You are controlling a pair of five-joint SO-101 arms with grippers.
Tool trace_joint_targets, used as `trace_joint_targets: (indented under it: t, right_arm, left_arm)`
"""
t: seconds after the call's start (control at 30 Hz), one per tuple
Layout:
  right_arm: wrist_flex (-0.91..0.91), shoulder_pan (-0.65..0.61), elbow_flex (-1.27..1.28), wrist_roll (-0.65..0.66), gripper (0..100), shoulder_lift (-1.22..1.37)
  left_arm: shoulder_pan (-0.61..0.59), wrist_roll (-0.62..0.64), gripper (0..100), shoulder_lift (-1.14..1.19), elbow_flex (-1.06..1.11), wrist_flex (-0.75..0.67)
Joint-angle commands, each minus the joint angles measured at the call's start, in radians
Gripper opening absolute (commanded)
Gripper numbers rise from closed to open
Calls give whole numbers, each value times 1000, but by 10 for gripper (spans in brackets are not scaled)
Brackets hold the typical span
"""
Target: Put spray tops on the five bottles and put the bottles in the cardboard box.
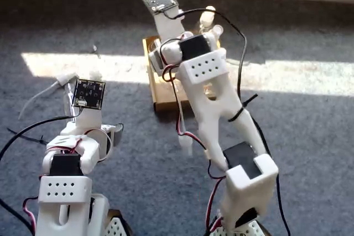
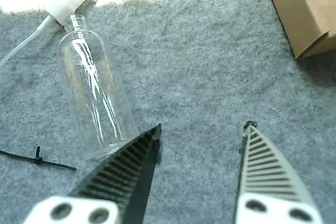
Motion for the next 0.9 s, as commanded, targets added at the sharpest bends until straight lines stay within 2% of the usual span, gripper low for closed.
trace_joint_targets:
  t: [0.0,0.1,0.23,0.47,0.6,0.77,0.87]
  right_arm:
    - [124,15,-28,-5,5,-154]
    - [266,42,-28,-5,5,-242]
    - [421,150,-27,-5,5,-374]
    - [398,599,117,-5,5,-481]
    - [214,771,337,-3,5,-458]
    - [-105,831,705,-8,5,-363]
    - [-220,846,875,-6,5,-295]
  left_arm:
    - [12,-8,235,-10,-7,-15]
    - [12,-8,235,-10,-7,-15]
    - [12,-8,235,-10,-7,-15]
    - [12,-8,235,-10,-7,-15]
    - [12,-8,235,-10,-7,-15]
    - [12,-6,235,-10,-7,-14]
    - [12,-6,235,-10,-7,-12]
